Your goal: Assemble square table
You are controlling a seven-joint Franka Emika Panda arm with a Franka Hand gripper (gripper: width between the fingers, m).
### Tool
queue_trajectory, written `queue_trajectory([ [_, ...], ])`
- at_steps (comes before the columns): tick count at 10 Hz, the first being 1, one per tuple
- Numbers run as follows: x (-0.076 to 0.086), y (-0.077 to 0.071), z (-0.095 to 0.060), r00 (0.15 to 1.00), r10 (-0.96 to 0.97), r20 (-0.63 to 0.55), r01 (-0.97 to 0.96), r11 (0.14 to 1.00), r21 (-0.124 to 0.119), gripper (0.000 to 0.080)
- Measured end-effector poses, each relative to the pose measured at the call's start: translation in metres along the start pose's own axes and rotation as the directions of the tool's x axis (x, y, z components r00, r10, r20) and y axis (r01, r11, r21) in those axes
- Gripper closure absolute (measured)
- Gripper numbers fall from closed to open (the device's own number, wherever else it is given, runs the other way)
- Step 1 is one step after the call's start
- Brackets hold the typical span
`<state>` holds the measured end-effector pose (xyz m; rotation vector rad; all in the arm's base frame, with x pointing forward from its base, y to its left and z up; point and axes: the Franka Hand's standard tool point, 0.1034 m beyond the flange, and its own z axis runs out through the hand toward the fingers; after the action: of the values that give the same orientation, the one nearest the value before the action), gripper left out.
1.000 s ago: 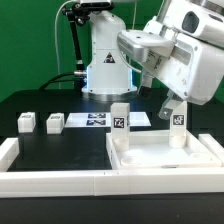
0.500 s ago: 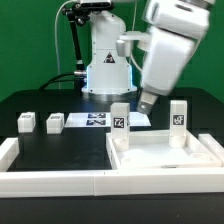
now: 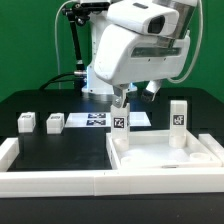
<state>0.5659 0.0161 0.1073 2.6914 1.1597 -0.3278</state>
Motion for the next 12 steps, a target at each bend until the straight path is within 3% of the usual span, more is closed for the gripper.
queue_trajectory([
  [3,0.002,-0.003,0.000,0.982,0.190,-0.004,-0.190,0.982,0.014,0.0151],
  [5,-0.014,0.000,-0.003,0.902,0.431,0.025,-0.431,0.902,0.034,0.0151],
  [8,-0.037,0.000,0.002,0.766,0.637,0.090,-0.643,0.760,0.098,0.0151],
  [10,-0.057,0.008,0.012,0.676,0.724,0.136,-0.737,0.660,0.147,0.0151],
  [12,-0.065,0.015,0.015,0.648,0.748,0.145,-0.761,0.629,0.158,0.0151],
])
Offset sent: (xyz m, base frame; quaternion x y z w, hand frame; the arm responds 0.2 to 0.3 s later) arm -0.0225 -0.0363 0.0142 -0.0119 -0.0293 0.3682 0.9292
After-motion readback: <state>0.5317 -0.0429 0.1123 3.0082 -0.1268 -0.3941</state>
